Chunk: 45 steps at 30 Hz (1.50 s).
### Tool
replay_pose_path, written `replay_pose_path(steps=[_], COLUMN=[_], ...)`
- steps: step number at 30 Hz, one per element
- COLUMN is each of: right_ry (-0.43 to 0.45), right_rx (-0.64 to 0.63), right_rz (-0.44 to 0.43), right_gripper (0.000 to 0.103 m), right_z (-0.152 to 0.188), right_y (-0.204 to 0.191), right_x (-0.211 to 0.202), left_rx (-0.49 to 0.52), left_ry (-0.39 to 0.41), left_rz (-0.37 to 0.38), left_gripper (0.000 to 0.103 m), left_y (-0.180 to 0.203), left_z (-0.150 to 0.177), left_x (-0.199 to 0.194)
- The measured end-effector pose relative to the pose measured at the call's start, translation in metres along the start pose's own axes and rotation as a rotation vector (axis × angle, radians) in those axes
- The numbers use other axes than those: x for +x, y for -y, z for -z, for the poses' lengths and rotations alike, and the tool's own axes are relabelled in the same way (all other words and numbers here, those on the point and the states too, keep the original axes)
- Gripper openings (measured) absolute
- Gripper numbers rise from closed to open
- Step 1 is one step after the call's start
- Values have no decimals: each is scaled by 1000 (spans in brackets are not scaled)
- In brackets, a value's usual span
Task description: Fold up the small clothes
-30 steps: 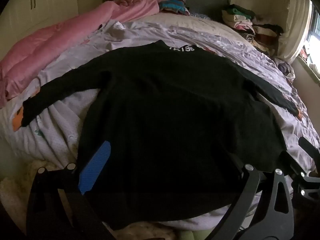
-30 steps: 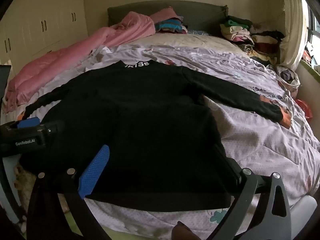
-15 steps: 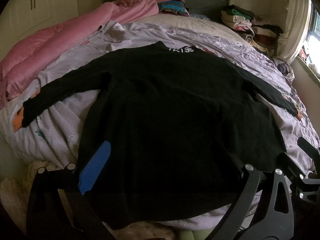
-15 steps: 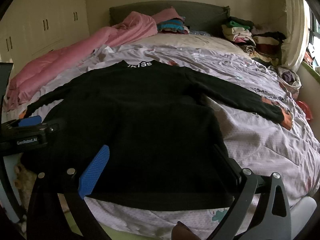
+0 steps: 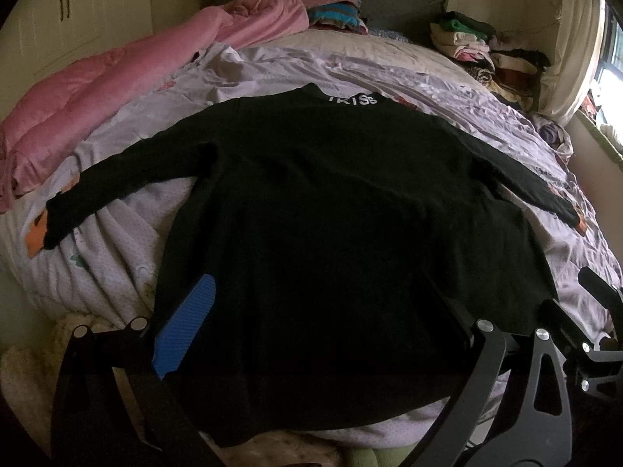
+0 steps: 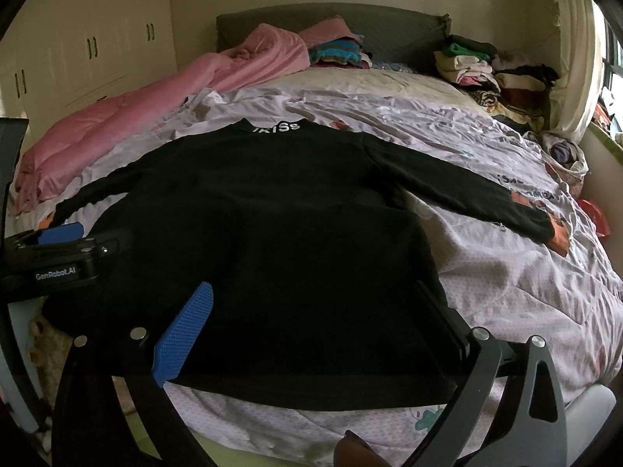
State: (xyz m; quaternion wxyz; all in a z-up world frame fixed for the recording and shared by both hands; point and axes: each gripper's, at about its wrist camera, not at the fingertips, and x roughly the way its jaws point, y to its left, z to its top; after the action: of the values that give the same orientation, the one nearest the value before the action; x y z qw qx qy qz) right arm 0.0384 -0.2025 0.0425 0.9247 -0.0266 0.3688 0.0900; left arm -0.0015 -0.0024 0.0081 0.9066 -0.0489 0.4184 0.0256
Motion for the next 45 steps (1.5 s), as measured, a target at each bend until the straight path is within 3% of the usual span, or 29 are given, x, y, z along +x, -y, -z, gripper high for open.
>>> replay_pose_path(steps=[32,45], right_ry=[-3,-11], right_rx=[-1,-2], right_rz=[0,-17], right_gripper=[99,99], right_z=[-5,-13], right_y=[-7,-5], right_x=[2,23], left_rx=[-7,-15], left_ry=[3,-6], left_rz=[1,-24], left_gripper=[94,94], left_y=[-2,-3], left_z=[-9,-12], left_x=[-11,2])
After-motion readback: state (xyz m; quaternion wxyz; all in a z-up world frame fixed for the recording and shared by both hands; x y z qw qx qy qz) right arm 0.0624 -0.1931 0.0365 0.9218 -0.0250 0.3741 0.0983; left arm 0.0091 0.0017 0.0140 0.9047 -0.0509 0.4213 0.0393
